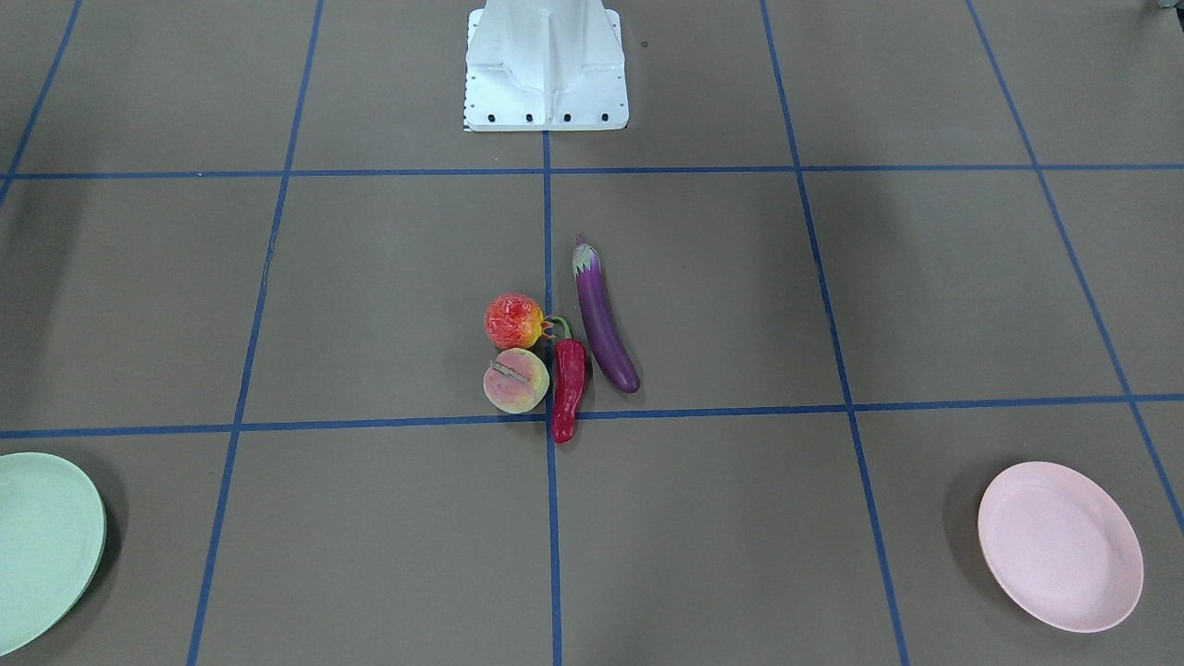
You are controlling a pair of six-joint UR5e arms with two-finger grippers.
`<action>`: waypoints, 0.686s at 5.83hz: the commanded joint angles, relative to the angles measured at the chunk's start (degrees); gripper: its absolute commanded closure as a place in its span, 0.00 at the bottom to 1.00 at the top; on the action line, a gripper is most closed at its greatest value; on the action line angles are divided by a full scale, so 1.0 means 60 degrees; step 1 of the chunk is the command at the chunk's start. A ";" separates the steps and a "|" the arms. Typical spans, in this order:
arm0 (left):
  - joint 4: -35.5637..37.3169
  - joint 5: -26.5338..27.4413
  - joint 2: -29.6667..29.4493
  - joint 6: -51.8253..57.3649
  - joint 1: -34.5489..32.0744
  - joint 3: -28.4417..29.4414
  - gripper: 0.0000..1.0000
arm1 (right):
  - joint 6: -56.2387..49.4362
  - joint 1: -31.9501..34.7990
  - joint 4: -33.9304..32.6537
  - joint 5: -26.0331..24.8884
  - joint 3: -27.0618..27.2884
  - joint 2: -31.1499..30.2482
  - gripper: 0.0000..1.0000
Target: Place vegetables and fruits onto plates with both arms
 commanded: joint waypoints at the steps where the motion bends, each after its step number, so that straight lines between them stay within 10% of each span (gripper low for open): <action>1: 0.1336 0.0031 -0.0779 -0.0025 0.0485 -0.0548 0.00 | 0.0000 0.0023 -0.0004 -0.0019 0.0098 -0.0033 0.00; 4: 0.1355 0.0002 -0.2287 -0.3801 0.2423 -0.0681 0.00 | 0.0044 -0.0006 -0.0004 -0.0093 0.0483 -0.0047 0.00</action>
